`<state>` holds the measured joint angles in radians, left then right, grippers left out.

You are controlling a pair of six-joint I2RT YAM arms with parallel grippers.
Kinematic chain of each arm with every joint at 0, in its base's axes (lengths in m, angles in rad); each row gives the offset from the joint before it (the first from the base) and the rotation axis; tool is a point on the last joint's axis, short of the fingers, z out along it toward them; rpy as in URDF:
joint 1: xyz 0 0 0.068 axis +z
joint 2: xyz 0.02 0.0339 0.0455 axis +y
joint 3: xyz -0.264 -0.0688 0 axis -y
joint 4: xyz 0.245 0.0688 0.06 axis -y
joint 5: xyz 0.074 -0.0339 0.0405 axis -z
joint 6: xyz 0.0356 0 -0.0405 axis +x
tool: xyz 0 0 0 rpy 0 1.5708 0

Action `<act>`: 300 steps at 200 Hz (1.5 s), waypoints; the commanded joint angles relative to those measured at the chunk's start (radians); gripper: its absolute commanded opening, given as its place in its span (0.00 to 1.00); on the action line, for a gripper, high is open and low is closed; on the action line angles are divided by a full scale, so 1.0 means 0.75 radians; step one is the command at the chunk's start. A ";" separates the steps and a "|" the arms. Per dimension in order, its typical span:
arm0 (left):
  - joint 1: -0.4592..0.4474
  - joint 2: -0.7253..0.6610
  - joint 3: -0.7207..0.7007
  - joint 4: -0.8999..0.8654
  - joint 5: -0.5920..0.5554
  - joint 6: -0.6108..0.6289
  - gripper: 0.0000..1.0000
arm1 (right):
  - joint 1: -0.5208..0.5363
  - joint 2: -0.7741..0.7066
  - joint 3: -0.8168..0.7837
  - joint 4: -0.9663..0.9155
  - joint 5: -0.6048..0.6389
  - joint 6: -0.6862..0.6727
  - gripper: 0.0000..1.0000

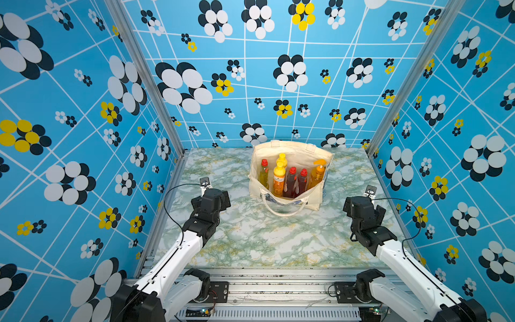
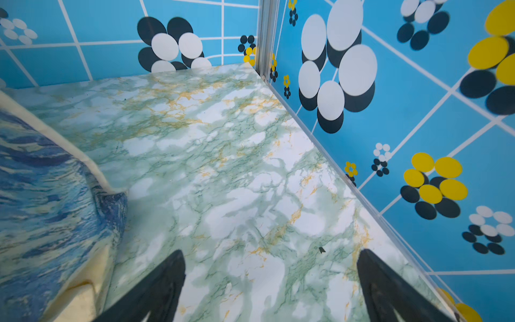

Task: Pack dish soap into the shopping bag
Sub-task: Reset both arms

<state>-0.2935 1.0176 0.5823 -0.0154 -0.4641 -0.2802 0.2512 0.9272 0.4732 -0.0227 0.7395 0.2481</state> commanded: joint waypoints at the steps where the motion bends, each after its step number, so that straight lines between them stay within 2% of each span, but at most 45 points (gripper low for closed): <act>1: 0.014 0.014 -0.127 0.356 0.064 0.173 0.99 | -0.036 0.066 -0.077 0.380 -0.092 -0.073 0.99; 20: 0.014 0.031 -0.256 0.625 0.096 0.271 0.99 | -0.052 0.175 -0.118 0.556 -0.151 -0.141 0.99; 28: 0.021 0.021 -0.258 0.610 0.124 0.292 0.99 | -0.056 0.224 -0.127 0.620 -0.150 -0.171 0.99; 53: 0.040 0.078 -0.342 0.843 0.152 0.429 0.99 | -0.075 0.385 -0.154 0.858 -0.176 -0.263 0.99; 80: 0.118 0.209 -0.390 0.956 0.213 0.405 0.99 | -0.087 0.545 -0.150 1.054 -0.195 -0.311 0.99; 100: 0.143 0.313 -0.431 1.133 0.260 0.404 0.99 | -0.096 0.633 -0.147 1.159 -0.229 -0.328 0.99; 136: 0.195 0.437 -0.380 1.210 0.352 0.451 0.99 | -0.129 0.727 -0.120 1.211 -0.293 -0.330 0.99; 175: 0.280 0.744 -0.426 1.616 0.465 0.427 0.99 | -0.168 0.770 -0.146 1.278 -0.421 -0.304 0.99; 190: 0.308 0.686 -0.396 1.457 0.530 0.394 0.99 | -0.218 0.801 -0.176 1.358 -0.484 -0.303 0.99; 207: 0.349 0.705 -0.339 1.387 0.597 0.375 0.99 | -0.222 0.874 -0.219 1.518 -0.601 -0.358 0.99; 223: 0.394 0.700 -0.251 1.209 0.684 0.347 0.99 | -0.222 0.837 -0.214 1.445 -0.652 -0.359 0.99; 238: 0.405 0.703 -0.258 1.230 0.715 0.345 0.99 | -0.223 0.863 -0.208 1.479 -0.667 -0.372 0.99; 266: 0.402 0.703 -0.256 1.223 0.707 0.349 0.99 | -0.279 0.844 -0.126 1.292 -0.690 -0.296 0.99; 300: 0.392 0.703 -0.254 1.217 0.696 0.355 0.99 | -0.306 0.842 -0.128 1.291 -0.745 -0.282 0.99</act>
<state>0.0048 1.5520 0.3820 0.9192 0.0395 -0.0074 0.0269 1.5616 0.3611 0.9764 0.2291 0.0139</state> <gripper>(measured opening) 0.990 0.992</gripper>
